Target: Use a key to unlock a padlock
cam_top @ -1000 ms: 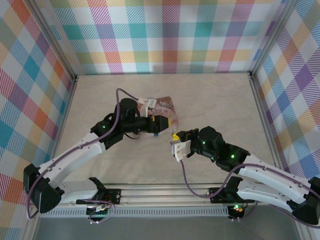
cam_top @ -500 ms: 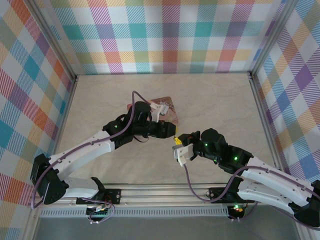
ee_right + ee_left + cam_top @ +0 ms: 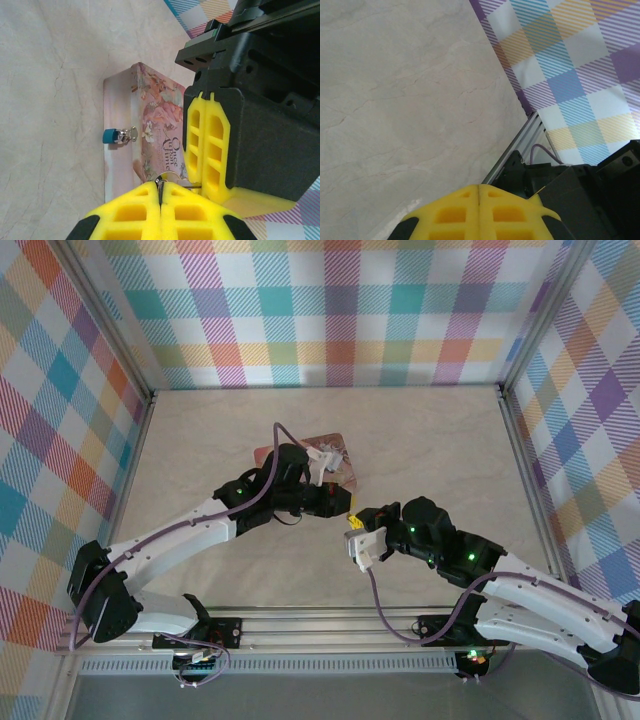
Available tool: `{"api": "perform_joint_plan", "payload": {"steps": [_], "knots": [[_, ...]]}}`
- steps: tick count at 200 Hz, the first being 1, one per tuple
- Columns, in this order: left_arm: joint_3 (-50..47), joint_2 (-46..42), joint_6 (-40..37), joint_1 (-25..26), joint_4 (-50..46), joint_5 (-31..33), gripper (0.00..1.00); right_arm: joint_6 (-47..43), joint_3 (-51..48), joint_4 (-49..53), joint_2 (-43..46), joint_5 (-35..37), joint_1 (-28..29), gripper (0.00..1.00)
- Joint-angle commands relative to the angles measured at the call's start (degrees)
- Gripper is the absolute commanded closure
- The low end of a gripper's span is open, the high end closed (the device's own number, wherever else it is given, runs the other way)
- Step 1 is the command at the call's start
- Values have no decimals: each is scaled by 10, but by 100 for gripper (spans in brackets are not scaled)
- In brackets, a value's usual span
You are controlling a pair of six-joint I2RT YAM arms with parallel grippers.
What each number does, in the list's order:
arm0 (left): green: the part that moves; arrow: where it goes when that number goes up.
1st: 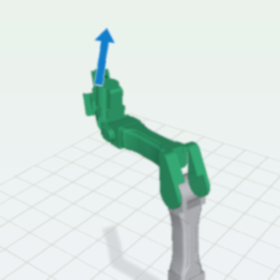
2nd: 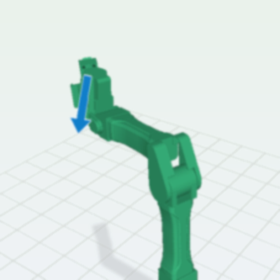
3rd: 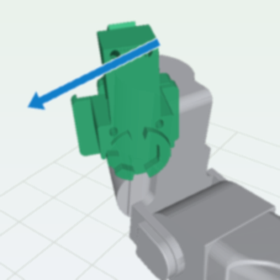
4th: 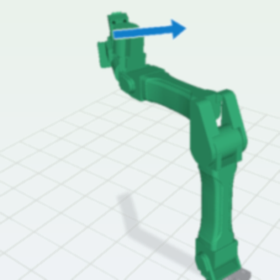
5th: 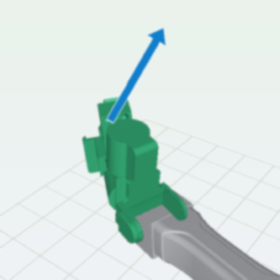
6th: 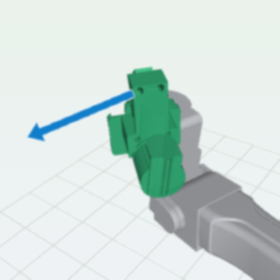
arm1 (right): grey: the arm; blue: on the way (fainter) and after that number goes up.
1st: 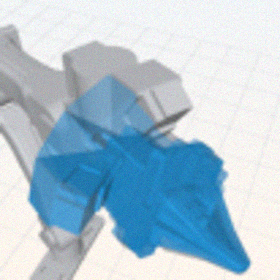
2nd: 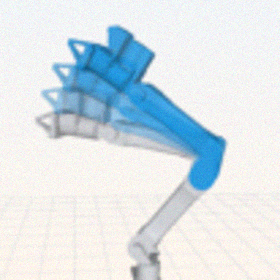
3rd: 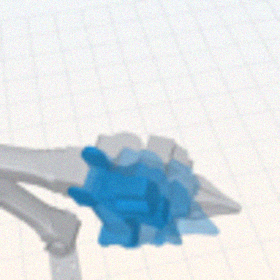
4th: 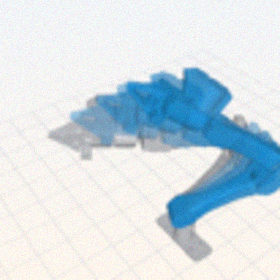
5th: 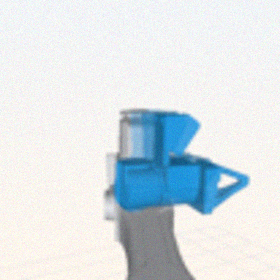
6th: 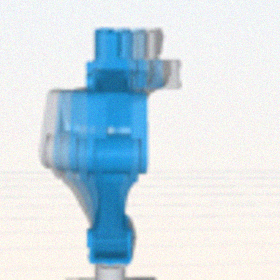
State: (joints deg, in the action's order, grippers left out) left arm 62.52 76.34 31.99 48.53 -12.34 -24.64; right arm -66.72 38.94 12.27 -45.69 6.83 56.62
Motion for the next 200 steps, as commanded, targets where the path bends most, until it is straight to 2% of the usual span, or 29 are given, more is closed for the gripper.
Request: {"api": "perform_joint_plan", "payload": {"steps": [1, 48, 64, 86, 114, 143, 162, 182, 200], "knots": [[14, -13, -11, 9, -4, 10, 100, 19, -2, -9, 0, -7, 2, 100], [5, -44, -22, 10, -1, 54, 100, 69, -2, 4, 5, -13, 1, 95], [3, -50, -23, 10, 4, 63, 100, 83, -7, 4, 6, -16, 1, 87], [1, -56, -27, 9, 9, 76, 100, 110, -7, 12, 8, -36, 0, 66], [-17, -71, -30, 9, 34, 107, 100, 174, 3, 24, 6, -77, -9, 55], [-42, -96, -31, 9, 81, 131, 100, 333, 12, -8, 12, -140, -55, 48], [-53, -113, -36, 10, 98, 145, 100, 451, 6, -50, 19, -215, -104, 46], [-62, -127, -38, 9, 120, 147, 100, 579, -21, -134, 26, -299, -156, 44], [-72, -137, -38, 10, 147, 144, 100, 710, -65, -253, 27, -356, -194, 42]]}}
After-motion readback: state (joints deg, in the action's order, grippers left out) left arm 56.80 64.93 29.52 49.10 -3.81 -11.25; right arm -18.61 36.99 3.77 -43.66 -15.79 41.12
